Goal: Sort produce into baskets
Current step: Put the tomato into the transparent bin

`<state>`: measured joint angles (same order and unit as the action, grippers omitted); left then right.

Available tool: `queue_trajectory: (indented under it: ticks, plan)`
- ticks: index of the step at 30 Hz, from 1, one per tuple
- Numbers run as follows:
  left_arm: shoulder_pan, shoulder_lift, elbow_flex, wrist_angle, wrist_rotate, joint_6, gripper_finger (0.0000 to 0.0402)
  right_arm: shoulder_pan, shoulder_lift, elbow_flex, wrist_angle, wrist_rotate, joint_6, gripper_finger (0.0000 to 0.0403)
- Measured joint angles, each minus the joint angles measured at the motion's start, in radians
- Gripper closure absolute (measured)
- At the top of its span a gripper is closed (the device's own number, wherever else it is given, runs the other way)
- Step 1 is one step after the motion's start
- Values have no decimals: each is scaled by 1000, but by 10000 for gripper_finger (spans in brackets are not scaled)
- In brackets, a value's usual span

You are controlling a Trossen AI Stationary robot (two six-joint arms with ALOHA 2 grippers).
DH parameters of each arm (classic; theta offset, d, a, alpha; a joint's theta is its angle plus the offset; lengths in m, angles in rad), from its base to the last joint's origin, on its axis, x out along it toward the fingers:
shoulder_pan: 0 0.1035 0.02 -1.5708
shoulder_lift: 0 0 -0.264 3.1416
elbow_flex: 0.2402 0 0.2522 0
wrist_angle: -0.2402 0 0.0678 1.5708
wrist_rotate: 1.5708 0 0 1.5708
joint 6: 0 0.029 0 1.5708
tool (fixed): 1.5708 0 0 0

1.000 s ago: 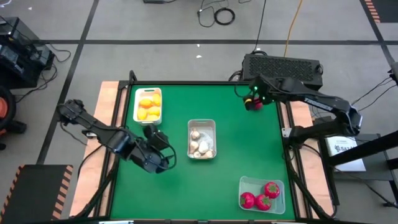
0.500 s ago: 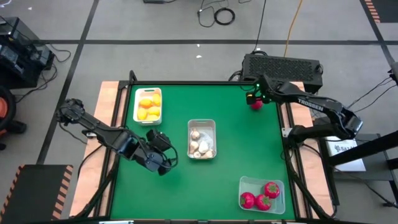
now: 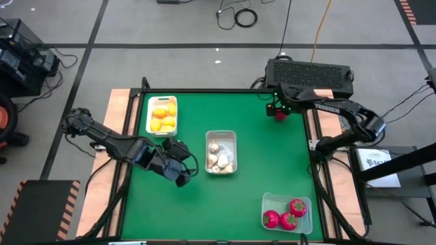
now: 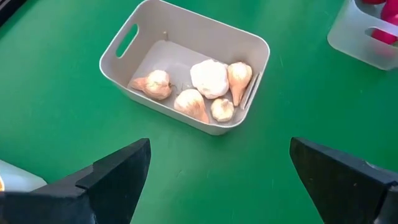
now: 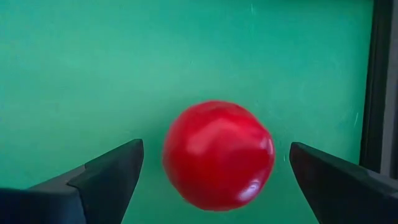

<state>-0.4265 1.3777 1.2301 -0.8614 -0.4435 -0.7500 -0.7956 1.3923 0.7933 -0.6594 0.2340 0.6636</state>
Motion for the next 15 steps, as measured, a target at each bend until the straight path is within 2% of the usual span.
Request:
queue_trajectory:
  ticks: [9, 15]
  plan:
    - [3, 0, 0, 8, 2, 23, 11, 1, 82, 0, -5, -9, -41, 9]
    - [8, 0, 0, 8, 2, 26, 11, -3, 124, 0, -2, -63, -78, 10]
